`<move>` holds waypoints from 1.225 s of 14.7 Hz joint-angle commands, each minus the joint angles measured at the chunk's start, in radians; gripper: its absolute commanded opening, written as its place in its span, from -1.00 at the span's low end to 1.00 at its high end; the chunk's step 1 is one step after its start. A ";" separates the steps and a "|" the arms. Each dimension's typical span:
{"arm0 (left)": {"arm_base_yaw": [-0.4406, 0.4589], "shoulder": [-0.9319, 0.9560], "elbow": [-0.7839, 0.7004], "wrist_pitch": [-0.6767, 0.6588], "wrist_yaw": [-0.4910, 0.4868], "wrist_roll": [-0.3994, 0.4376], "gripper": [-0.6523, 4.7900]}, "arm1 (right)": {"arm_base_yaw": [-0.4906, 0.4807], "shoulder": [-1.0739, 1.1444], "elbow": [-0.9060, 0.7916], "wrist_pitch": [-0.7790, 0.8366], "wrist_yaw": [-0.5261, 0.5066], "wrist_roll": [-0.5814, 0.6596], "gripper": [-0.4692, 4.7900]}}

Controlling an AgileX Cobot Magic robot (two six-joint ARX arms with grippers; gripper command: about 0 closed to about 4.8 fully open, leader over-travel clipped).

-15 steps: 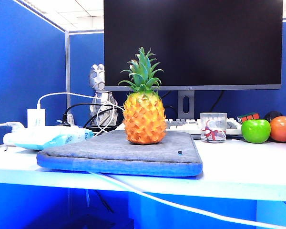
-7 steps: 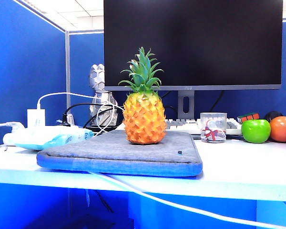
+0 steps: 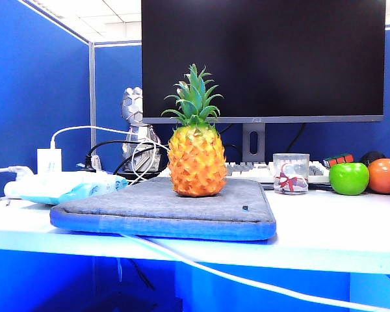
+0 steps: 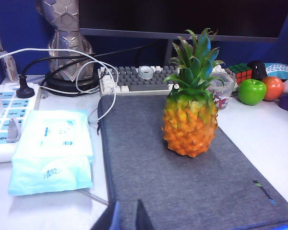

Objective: Pick up the pineapple and place it above the gray bag.

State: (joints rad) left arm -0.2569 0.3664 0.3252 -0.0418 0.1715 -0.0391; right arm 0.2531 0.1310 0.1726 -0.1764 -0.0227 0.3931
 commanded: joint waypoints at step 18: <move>0.000 -0.151 -0.315 0.249 0.001 0.004 -0.55 | 0.001 -0.051 -0.171 0.181 0.122 -0.106 -0.82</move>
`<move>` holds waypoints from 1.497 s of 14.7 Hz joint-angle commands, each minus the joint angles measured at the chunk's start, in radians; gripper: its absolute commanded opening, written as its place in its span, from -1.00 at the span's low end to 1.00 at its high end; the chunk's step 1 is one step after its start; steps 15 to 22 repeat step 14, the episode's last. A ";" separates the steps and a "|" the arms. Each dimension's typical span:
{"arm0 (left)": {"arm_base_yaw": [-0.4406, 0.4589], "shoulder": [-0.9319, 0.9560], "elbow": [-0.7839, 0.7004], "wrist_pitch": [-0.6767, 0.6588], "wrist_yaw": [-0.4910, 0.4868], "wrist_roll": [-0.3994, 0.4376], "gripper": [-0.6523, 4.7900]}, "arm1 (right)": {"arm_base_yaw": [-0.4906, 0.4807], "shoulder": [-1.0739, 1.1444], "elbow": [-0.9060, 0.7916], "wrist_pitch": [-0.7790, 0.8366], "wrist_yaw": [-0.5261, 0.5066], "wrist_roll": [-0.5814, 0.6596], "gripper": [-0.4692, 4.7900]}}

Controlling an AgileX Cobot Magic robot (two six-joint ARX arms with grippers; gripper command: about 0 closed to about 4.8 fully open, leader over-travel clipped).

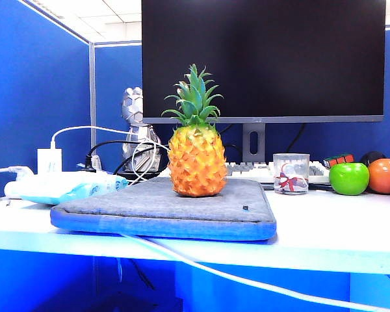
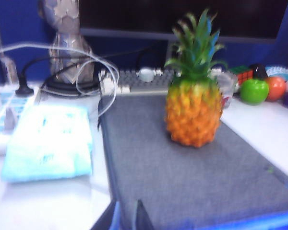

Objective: Pick up the pineapple and place it above the gray bag.

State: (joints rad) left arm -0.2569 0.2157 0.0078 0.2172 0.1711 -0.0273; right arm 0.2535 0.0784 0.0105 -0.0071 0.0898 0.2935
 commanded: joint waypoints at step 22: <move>0.000 0.000 0.003 -0.156 -0.017 -0.010 -0.55 | 0.000 0.002 -0.009 -0.025 0.021 -0.006 -0.82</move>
